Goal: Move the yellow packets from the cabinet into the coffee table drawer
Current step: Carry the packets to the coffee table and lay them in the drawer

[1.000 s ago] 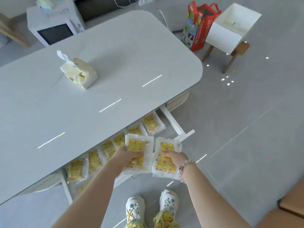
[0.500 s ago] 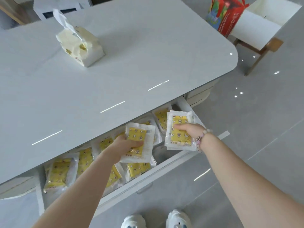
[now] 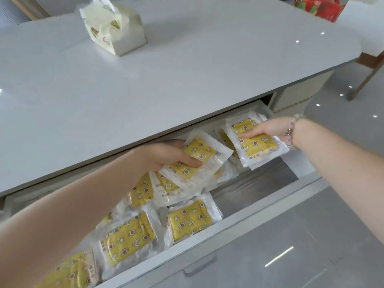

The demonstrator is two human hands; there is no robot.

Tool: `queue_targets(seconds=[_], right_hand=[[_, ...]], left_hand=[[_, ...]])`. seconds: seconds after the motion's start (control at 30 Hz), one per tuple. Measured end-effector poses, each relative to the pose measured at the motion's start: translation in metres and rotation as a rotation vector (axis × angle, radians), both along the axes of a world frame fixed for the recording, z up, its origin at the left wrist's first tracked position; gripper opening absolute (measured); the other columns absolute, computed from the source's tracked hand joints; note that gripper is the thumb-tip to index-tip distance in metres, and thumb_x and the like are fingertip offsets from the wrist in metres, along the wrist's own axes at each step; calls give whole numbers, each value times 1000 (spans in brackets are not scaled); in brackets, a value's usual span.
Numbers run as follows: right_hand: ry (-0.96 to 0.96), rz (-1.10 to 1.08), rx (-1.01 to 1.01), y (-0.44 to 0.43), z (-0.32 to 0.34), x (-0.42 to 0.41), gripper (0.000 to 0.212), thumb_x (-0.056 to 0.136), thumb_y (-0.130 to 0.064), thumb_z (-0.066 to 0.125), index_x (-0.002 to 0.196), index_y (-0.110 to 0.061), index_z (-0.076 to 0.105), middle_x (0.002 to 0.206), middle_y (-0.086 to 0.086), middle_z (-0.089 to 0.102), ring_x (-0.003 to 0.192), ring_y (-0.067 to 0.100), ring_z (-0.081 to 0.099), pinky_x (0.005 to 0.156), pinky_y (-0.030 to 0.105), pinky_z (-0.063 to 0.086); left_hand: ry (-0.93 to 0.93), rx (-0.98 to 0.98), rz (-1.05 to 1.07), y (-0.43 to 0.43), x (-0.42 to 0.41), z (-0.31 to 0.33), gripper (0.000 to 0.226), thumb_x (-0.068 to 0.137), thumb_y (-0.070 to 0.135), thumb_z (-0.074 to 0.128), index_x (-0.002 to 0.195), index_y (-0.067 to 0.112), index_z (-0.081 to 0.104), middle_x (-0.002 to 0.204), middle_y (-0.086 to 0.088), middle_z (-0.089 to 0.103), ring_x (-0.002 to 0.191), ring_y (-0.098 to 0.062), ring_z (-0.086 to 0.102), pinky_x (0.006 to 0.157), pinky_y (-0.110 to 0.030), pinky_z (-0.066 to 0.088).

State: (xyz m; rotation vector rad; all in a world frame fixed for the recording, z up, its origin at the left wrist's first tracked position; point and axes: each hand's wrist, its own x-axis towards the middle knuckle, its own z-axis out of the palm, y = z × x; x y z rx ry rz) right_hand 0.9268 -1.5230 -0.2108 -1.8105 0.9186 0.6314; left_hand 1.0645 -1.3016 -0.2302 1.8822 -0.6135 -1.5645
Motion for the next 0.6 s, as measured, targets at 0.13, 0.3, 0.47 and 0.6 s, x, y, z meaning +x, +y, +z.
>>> queue_targets(seconds=[0.13,0.3,0.47,0.6], right_hand=[[56,97,-116,-1,-17,15,42,82,-47,63,104,-11,68,91,-1,70,82,12,62,79,18,41],[48,51,-276,2,-32,23,74,79,-50,66,138,-9,46,142,7,46,131,26,42,94,28,42],[108,125,-357,12,-34,32,79,86,-54,56,143,-4,35,147,16,38,105,26,58,64,22,49],[109,104,-485,15,-33,35,86,81,-60,58,139,1,38,132,20,53,99,25,61,77,28,48]], left_hand=[[-78,-19,-45,-3,6,-7,40,83,15,70,120,25,55,112,0,68,99,-18,68,83,-36,57],[-114,-24,-40,-5,10,-17,41,82,15,71,118,27,56,112,3,69,98,-16,68,84,-37,56],[-93,-37,-22,2,12,-23,47,80,14,72,124,23,56,116,2,68,103,-18,67,89,-40,54],[-86,-38,-8,5,18,-20,52,75,16,72,125,22,56,114,1,69,101,-18,68,83,-36,56]])
